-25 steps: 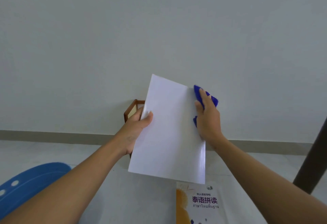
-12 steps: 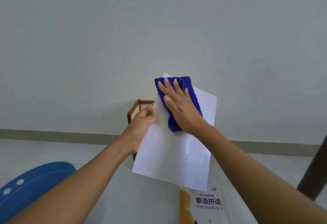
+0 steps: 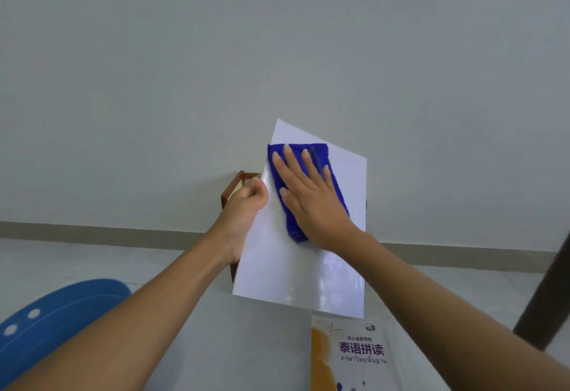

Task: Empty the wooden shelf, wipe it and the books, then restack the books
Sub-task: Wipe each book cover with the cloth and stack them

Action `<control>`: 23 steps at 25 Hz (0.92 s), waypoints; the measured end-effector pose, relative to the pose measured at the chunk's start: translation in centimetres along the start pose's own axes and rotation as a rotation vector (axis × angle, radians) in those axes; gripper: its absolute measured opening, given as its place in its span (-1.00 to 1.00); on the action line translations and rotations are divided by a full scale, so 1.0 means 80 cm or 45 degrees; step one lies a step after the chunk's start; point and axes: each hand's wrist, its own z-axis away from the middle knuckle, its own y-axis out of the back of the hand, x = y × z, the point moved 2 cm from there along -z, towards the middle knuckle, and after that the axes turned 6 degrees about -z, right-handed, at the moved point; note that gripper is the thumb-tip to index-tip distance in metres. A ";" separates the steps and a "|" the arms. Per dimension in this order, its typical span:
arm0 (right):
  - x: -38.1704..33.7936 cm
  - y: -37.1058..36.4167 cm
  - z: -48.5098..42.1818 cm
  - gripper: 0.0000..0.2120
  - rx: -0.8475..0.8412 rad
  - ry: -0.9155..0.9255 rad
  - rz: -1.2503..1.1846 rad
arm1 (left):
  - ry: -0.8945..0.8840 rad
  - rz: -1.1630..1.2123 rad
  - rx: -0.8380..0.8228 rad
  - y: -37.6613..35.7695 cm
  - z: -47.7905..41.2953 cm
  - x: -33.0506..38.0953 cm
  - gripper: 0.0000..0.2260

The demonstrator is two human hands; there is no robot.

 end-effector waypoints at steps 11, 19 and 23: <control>0.056 0.021 -0.001 -0.50 0.301 -0.474 -0.172 | -0.048 -0.049 0.075 0.008 0.002 0.011 -0.59; -0.023 -0.018 0.010 -0.50 -0.037 0.097 -0.150 | -0.007 0.130 0.099 0.014 0.002 0.011 -0.82; 0.000 -0.002 0.002 -0.47 0.060 0.099 -0.177 | -0.005 0.106 0.072 0.017 0.009 0.015 -0.75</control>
